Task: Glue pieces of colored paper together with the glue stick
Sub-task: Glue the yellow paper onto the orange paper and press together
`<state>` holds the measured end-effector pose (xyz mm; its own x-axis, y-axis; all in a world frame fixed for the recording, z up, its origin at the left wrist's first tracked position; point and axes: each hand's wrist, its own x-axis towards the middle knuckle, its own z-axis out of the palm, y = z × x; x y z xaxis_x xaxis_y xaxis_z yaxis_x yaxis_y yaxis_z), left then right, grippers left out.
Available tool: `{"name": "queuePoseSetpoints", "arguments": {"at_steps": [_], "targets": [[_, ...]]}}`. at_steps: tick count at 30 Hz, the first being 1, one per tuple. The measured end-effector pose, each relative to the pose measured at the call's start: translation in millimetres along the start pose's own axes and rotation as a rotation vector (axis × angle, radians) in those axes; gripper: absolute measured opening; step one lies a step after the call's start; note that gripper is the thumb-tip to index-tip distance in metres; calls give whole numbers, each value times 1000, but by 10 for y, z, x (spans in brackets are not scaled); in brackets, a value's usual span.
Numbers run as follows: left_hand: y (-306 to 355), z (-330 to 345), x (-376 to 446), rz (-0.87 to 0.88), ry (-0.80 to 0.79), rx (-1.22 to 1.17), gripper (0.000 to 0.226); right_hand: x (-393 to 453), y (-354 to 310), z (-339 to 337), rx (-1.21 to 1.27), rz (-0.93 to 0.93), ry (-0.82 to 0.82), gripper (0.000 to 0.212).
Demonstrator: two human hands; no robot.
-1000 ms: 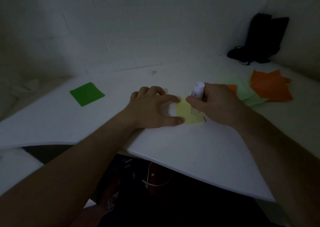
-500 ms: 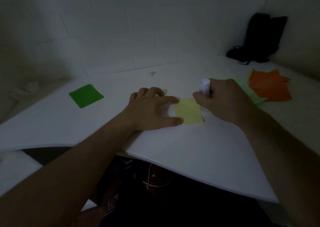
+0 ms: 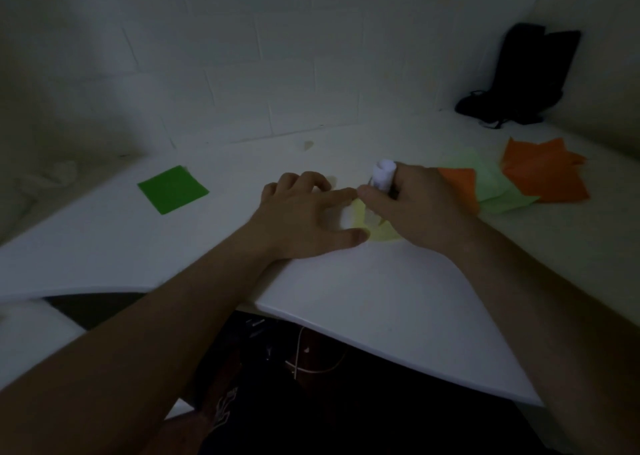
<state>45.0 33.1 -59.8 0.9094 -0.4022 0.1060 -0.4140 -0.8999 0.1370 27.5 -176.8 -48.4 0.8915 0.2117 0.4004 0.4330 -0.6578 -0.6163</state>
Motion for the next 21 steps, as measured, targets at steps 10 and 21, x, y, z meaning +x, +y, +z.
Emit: {"name": "queuePoseSetpoints", "arguments": {"at_steps": [10,21], "targets": [[6,-14,19,-30,-26,-41,89,45,-40,80,-103,11,-42,30],[18,-42,32,-35,-45,-39,82,84,-120,124,68,57,-45,29]]}}
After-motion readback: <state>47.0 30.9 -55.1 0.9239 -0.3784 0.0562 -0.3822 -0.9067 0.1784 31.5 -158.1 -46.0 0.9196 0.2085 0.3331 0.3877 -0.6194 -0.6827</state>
